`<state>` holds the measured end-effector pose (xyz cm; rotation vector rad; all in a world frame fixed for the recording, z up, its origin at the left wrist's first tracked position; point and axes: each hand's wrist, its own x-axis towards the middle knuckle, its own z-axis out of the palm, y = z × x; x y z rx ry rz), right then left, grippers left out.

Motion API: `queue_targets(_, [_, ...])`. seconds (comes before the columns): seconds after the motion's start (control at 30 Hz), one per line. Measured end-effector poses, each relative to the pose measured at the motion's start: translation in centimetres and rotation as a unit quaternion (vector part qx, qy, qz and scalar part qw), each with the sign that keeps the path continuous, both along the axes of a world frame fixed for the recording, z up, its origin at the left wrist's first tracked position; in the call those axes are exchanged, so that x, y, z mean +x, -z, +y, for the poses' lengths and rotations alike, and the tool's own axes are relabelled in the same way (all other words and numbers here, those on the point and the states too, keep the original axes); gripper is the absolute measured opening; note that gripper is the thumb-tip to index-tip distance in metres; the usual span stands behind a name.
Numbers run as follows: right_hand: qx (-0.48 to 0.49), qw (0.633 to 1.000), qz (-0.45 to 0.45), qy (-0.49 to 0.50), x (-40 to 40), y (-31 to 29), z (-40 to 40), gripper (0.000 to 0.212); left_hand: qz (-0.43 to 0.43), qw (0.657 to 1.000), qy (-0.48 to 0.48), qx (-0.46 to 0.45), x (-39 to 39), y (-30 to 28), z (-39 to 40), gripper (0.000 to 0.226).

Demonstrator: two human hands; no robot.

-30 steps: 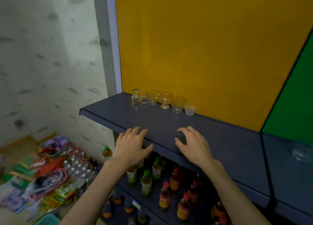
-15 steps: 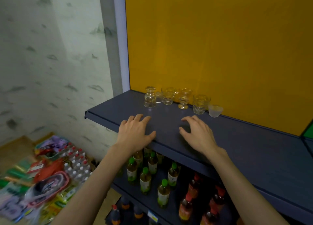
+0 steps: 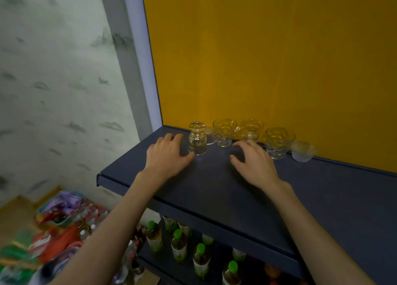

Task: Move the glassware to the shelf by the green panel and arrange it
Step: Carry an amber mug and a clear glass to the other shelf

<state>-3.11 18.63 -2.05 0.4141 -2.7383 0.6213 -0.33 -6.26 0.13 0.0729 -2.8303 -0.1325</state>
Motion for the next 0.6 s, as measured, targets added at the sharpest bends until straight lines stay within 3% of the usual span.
queue_targets(0.27, [-0.010, 0.999, 0.020, 0.023, -2.7, -0.3, -1.1, 0.039, 0.006, 0.995, 0.021, 0.098, -7.0, 0.0, 0.4, 0.074])
queue_targets(0.6, [0.011, 0.996, 0.011, 0.087, -4.5, -1.3, -3.3, 0.043, -0.023, 0.988, 0.049, 0.142, -12.0, 0.8, -0.5, 0.078])
